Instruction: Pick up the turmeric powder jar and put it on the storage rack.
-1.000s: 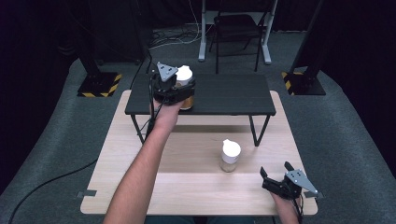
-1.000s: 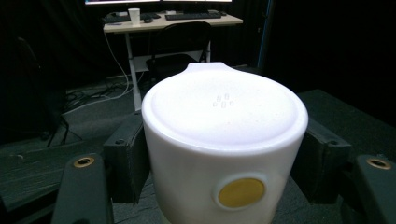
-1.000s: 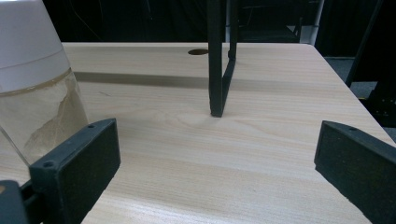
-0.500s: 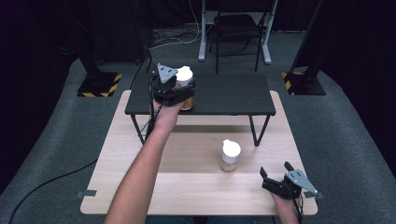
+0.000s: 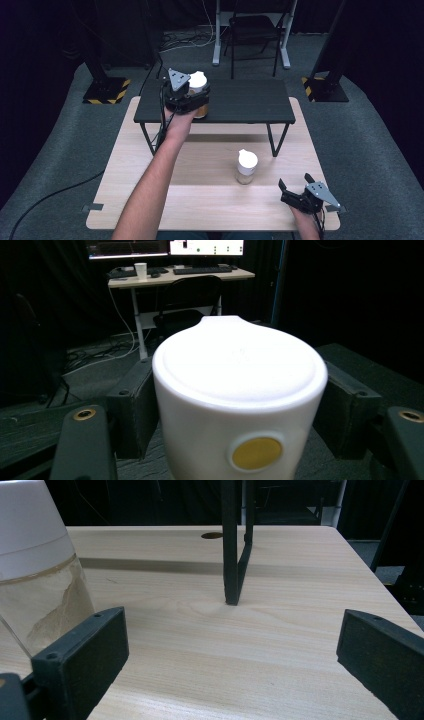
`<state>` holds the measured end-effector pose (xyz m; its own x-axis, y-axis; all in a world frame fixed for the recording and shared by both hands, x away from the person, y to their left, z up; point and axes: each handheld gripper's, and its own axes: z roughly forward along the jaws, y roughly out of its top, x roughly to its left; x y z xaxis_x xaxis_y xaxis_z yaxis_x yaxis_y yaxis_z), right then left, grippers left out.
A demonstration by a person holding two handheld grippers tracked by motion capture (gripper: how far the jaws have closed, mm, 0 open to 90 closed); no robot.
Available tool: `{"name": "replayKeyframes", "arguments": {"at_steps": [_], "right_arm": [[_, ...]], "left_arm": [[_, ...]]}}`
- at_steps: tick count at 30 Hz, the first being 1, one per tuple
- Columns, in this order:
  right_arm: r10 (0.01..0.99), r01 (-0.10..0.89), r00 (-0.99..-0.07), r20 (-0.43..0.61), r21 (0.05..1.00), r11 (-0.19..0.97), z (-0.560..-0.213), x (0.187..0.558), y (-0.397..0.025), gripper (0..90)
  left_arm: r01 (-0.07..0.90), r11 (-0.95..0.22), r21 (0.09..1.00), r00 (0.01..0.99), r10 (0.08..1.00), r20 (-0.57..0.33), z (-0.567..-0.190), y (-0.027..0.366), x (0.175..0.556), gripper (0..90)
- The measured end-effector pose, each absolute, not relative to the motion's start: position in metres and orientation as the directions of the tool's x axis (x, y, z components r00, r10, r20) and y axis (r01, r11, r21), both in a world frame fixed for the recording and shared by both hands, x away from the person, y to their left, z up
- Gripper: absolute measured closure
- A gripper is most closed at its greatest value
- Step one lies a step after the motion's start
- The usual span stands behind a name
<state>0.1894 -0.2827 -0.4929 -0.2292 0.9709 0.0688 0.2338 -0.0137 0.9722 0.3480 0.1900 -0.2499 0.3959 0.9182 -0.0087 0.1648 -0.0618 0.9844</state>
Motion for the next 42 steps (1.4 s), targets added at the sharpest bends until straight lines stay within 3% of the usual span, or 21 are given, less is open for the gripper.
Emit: {"name": "replayKeyframes", "arguments": {"at_steps": [4,7,19,42], "right_arm": [[0.971,0.232,-0.230,0.066,0.973,-0.011,-0.493,0.189,-0.283,0.0],[0.971,0.232,-0.230,0.067,0.973,-0.012,-0.493,0.189,-0.283,0.0],[0.971,0.233,-0.230,0.067,0.972,-0.012,-0.493,0.189,-0.283,0.0],[0.970,0.235,-0.233,0.067,0.972,-0.011,-0.493,0.189,-0.283,0.0]], "left_arm": [[0.180,-0.032,0.983,0.378,0.925,-0.039,-0.247,0.190,0.348,21.4],[0.224,0.001,0.975,0.344,0.936,-0.080,-0.243,0.189,0.351,0.0],[0.228,0.008,0.974,0.356,0.930,-0.091,-0.247,0.200,0.345,0.0],[0.191,-0.074,0.979,0.395,0.919,-0.008,-0.258,0.206,0.307,0.9]]}}
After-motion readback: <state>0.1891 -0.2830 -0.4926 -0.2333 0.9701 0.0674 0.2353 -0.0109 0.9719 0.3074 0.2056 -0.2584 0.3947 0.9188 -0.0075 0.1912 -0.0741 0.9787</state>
